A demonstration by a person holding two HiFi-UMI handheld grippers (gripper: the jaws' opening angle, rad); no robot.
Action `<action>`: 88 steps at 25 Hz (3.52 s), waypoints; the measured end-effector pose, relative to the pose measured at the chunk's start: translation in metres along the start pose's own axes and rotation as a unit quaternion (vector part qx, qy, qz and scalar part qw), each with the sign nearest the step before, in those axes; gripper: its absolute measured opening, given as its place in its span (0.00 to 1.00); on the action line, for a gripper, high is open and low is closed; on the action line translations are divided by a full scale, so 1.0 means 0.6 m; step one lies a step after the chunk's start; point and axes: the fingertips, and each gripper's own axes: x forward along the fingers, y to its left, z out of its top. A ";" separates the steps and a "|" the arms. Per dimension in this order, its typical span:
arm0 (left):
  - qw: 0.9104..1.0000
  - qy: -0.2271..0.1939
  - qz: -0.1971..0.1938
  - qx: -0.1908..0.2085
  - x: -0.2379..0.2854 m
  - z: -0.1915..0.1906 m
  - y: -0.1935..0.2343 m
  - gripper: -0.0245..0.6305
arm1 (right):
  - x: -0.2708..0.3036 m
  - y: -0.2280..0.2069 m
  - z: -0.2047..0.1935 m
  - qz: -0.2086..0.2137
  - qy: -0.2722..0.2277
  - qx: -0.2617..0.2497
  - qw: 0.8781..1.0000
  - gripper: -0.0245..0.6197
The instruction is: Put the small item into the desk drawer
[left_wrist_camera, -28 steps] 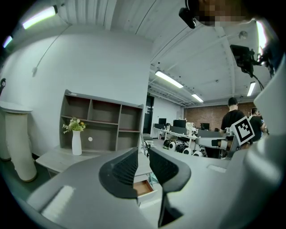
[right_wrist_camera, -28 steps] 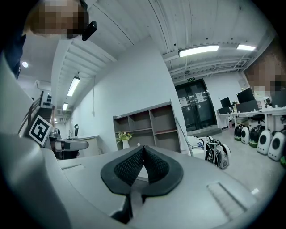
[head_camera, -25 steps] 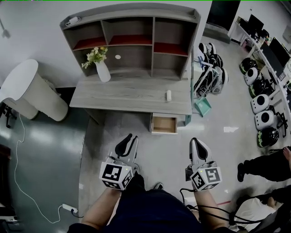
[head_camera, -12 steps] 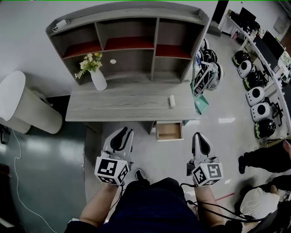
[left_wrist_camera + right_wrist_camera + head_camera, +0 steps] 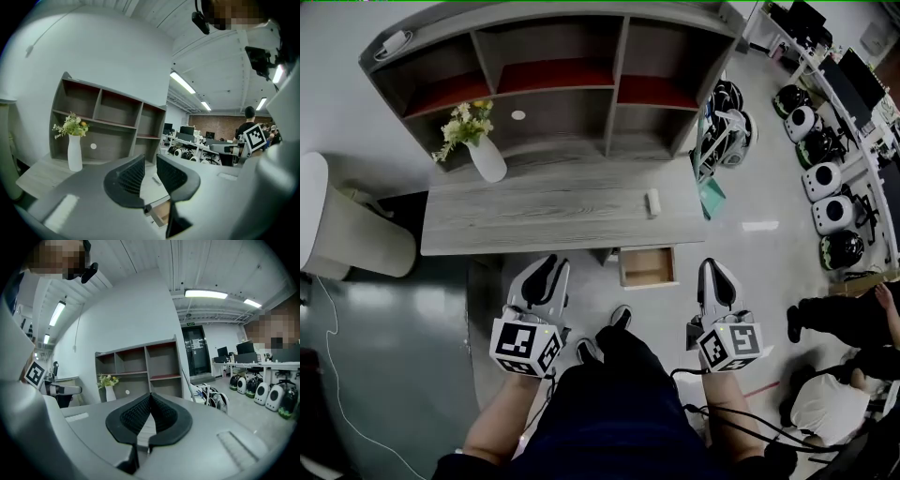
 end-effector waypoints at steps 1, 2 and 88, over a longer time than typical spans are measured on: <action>1.000 0.003 0.001 0.001 0.009 -0.002 0.002 0.16 | 0.013 -0.006 -0.005 0.000 0.003 0.003 1.000 0.05; 1.000 0.005 0.002 0.003 0.018 -0.003 0.004 0.16 | 0.026 -0.012 -0.010 0.001 0.006 0.007 1.000 0.05; 0.972 0.217 -0.074 -0.039 0.331 -0.187 0.119 0.17 | 0.393 -0.149 -0.422 -0.018 0.358 0.118 0.926 0.23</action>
